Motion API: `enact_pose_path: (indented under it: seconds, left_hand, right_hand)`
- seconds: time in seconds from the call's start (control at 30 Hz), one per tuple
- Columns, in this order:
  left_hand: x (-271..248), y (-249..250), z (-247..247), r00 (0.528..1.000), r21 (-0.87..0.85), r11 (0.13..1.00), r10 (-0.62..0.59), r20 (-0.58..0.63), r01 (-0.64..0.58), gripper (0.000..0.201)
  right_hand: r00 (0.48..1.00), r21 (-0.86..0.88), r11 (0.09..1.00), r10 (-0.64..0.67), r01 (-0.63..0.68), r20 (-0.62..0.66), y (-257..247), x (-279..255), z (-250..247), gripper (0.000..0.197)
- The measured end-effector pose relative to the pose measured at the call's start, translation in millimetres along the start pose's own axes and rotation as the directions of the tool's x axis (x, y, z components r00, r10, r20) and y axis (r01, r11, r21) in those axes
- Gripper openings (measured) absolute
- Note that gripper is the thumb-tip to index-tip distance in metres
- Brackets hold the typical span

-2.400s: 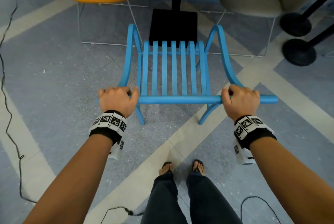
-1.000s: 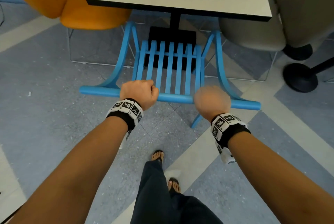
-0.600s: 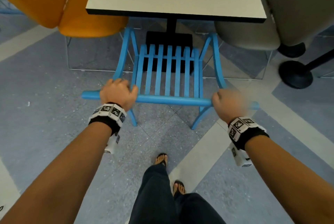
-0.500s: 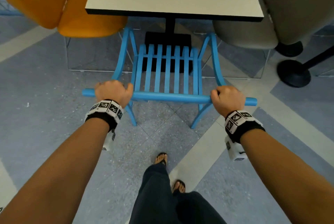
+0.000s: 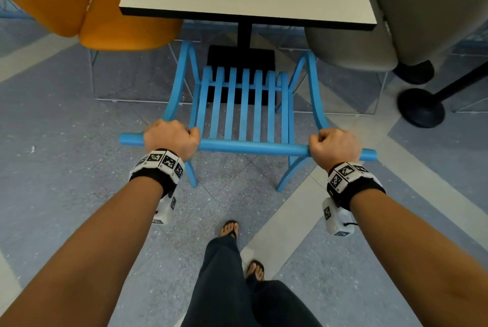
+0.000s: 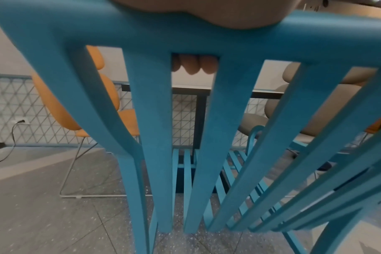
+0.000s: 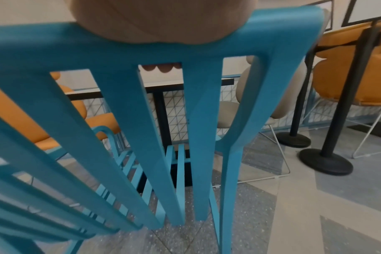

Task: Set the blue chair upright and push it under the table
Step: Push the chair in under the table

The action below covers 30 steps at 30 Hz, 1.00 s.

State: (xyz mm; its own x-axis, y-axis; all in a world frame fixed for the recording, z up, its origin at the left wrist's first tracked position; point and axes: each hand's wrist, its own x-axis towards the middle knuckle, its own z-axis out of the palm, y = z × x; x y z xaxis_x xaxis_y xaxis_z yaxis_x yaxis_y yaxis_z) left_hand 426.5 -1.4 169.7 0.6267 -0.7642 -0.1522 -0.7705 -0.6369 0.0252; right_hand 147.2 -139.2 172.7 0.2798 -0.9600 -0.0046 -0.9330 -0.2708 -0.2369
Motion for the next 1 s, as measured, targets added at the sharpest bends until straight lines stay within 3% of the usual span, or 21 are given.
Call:
enact_pose_path:
  seconds: [0.27,0.5,0.57,0.7,0.83,1.0]
  left_hand:
    - [21.8,10.6,-3.8,1.0,-0.034,0.999,0.0,-0.026,0.0,0.053]
    - [24.5,4.2,-5.3,0.995,-0.103,0.994,0.017,-0.1,-0.028,0.045]
    - [24.5,-5.1,-7.4,0.99,-0.095,0.995,-0.052,-0.135,0.04,0.039]
    - [25.9,-26.1,-7.6,0.935,-0.184,0.932,-0.337,-0.113,0.313,0.043]
    - [27.4,-27.9,-8.1,0.92,-0.281,0.898,-0.379,-0.105,0.338,0.044]
    - [25.6,-30.3,-9.4,0.906,-0.351,0.884,-0.386,-0.176,0.309,0.042]
  right_hand:
    - [1.0,-0.007,1.0,-0.018,0.018,-0.016,1.5,31.6,2.3,0.032]
    - [0.974,0.072,0.995,-0.052,0.069,-0.219,11.2,27.3,12.2,0.026]
    - [0.963,0.064,0.998,0.034,-0.018,-0.268,19.6,21.9,13.6,0.026]
    - [0.896,0.129,0.934,0.357,-0.333,-0.266,30.1,15.8,14.2,0.039]
    - [0.9,0.277,0.915,0.362,-0.293,-0.243,28.5,19.5,13.8,0.041]
    - [0.894,0.285,0.908,0.377,-0.307,-0.24,21.1,16.0,10.0,0.041]
